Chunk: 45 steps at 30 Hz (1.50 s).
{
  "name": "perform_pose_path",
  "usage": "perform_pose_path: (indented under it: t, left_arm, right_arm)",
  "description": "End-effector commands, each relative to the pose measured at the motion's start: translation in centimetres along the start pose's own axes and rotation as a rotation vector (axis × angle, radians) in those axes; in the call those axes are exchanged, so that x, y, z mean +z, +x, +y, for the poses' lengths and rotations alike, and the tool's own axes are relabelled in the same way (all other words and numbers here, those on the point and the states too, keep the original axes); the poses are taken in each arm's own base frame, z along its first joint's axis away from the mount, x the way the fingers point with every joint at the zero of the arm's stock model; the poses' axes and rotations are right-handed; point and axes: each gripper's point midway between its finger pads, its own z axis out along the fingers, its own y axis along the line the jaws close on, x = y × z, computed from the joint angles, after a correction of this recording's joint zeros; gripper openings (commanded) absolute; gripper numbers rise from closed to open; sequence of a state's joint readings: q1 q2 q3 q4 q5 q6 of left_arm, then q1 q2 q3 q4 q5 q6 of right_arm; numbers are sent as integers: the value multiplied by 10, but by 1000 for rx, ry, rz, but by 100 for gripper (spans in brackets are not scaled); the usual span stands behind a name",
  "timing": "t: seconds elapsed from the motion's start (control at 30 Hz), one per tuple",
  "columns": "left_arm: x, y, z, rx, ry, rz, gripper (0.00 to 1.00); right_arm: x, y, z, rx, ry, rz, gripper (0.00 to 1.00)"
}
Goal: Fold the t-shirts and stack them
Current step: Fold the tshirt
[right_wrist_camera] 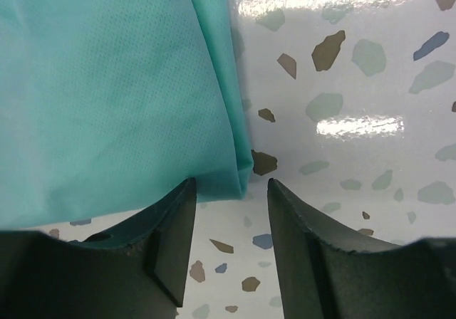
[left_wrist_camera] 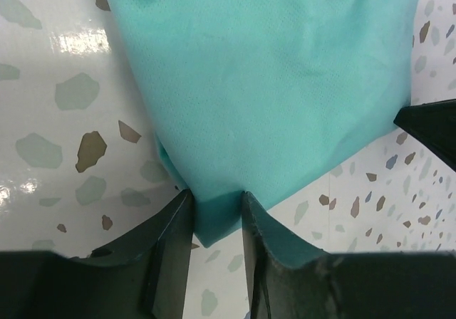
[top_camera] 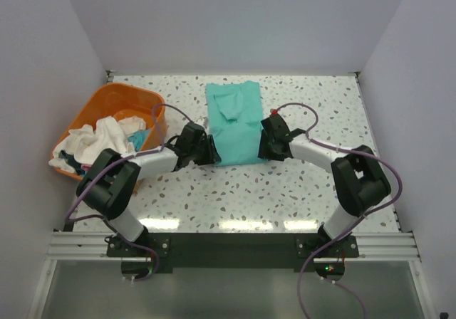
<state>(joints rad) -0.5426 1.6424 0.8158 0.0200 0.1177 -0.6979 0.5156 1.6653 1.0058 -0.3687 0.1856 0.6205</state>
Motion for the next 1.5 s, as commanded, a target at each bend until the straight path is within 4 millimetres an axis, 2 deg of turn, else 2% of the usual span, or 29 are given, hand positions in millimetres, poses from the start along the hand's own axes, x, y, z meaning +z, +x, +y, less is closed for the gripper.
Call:
perform_pose_path:
  t: [0.0, 0.13, 0.17, 0.2, 0.23, 0.27, 0.3, 0.37, 0.4, 0.47, 0.5, 0.53, 0.6, 0.63, 0.67, 0.73, 0.77, 0.87, 0.97, 1.0, 1.03, 1.1, 1.13, 1.2, 1.23, 1.27, 1.4, 1.43, 1.47]
  left_arm:
    - [4, 2, -8, -10, 64, -11, 37]
    - [9, 10, -2, -14, 47, 12, 29]
    - [9, 12, -2, -12, 48, 18, 26]
    - [9, 13, -2, -13, 48, 23, 22]
    - [9, 15, -3, -10, 50, 25, 16]
    - [9, 19, -1, -7, 48, 33, 1]
    - [7, 23, -3, 1, 53, 42, 0]
    - [3, 34, -4, 18, 58, 63, 0]
    - [-5, 39, -12, 39, 77, 64, 0]
    - [-15, 59, -11, 58, 71, 99, 0]
    - [-25, 65, -22, 72, 91, 92, 0]
    - [-31, 80, -17, 70, 83, 118, 0]
    - [-49, 97, -29, 83, 131, 140, 0]
    - [-56, 105, -27, 82, 120, 157, 0]
    - [-63, 117, -19, 82, 103, 185, 0]
    - [-80, 129, -31, 86, 164, 193, 0]
    - [-86, 133, -38, 90, 199, 202, 0]
    - [-107, 141, -64, 106, 307, 232, 0]
    - [-119, 130, -83, 98, 374, 216, 0]
    - [-122, 126, -88, 101, 384, 203, 0]
    - [-126, 114, -99, 107, 402, 173, 0]
    - [-128, 104, -101, 123, 369, 151, 0]
    - [-128, 87, -107, 126, 351, 97, 0]
    - [-125, 73, -103, 119, 304, 65, 0]
    - [-126, 61, -105, 111, 299, 37, 0]
    - [-122, 46, -100, 85, 284, 8, 0]
    - [-121, 9, -100, 59, 308, -59, 0]
    - [-123, -4, -106, 67, 320, -84, 0]
    - [-117, -9, -100, 62, 290, -83, 0]
  right_arm:
    - [9, -2, 8, 33, -40, -2, 47]
    - [19, 11, 11, 48, -60, 32, 41]
    - [20, 12, 11, 49, -61, 36, 38]
    - [22, 16, 10, 48, -58, 53, 30]
    - [22, 19, 11, 46, -60, 60, 25]
    - [22, 22, 11, 50, -68, 72, 20]
    - [23, 30, 7, 52, -65, 85, 11]
    - [16, 33, 7, 59, -92, 75, 1]
    - [14, 46, -3, 59, -77, 97, 0]
    - [-4, 49, -7, 58, -94, 81, 0]
    - [-7, 65, -19, 54, -81, 105, 0]
    - [-24, 60, -17, 59, -121, 67, 0]
    - [-37, 87, -31, 46, -138, 110, 0]
    - [-44, 93, -35, 43, -145, 111, 0]
    - [-61, 98, -38, 43, -171, 108, 0]
    - [-73, 121, -46, 39, -200, 156, 0]
    - [-89, 122, -47, 39, -236, 136, 0]
    - [-112, 128, -49, 52, -288, 120, 0]
    - [-131, 110, -46, 61, -307, 49, 0]
    - [-143, 94, -41, 64, -326, 1, 0]
    - [-147, 86, -42, 67, -310, -28, 0]
    - [-157, 65, -42, 76, -279, -77, 0]
    - [-158, 57, -45, 82, -245, -100, 0]
    - [-167, 29, -48, 90, -192, -185, 0]
    - [-164, 22, -47, 85, -169, -187, 0]
    - [-173, 5, -42, 90, -179, -235, 0]
    - [-170, -37, -30, 103, -137, -319, 0]
    - [-159, -42, -26, 96, -111, -296, 0]
    - [-164, -57, -16, 97, -131, -326, 0]
